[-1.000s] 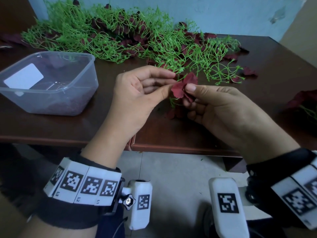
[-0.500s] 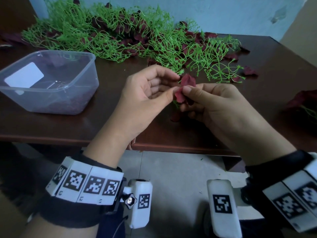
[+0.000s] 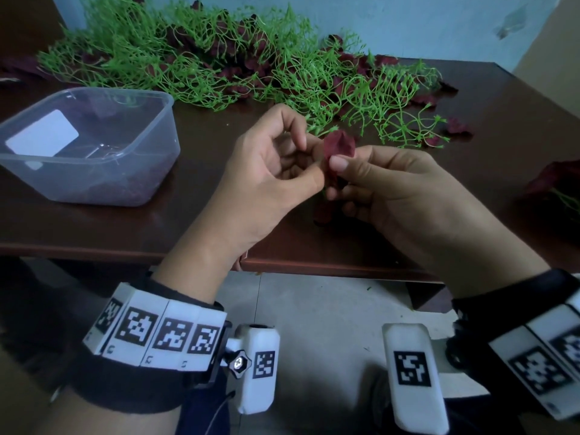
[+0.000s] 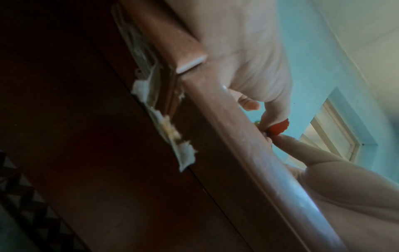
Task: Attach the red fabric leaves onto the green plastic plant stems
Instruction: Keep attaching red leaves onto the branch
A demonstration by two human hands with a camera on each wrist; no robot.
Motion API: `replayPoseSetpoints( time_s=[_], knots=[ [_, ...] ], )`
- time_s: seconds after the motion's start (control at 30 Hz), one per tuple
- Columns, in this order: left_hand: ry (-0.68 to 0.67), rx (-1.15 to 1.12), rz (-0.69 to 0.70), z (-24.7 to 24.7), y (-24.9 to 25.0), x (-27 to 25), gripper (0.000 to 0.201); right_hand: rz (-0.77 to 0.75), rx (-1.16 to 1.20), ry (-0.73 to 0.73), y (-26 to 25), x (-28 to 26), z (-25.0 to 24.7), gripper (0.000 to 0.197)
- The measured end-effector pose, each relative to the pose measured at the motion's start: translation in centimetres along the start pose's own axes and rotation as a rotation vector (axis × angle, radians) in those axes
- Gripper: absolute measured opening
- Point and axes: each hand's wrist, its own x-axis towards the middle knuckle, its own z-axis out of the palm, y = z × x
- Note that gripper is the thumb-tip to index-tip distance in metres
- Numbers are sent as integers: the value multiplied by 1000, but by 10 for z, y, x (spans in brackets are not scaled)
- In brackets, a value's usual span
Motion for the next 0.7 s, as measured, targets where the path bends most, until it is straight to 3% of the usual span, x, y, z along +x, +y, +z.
replayPoseSetpoints(
  time_s=[0.17, 0.3, 0.7],
  knots=[
    [62, 30, -35, -2, -3, 2, 32, 6, 1, 34, 0, 0, 1, 27],
    [95, 36, -59, -1, -3, 2, 26, 9, 33, 95, 0, 0, 2, 14],
    [194, 327, -6, -1, -1, -2, 21, -15, 213, 145, -1, 3, 2, 13]
  ],
)
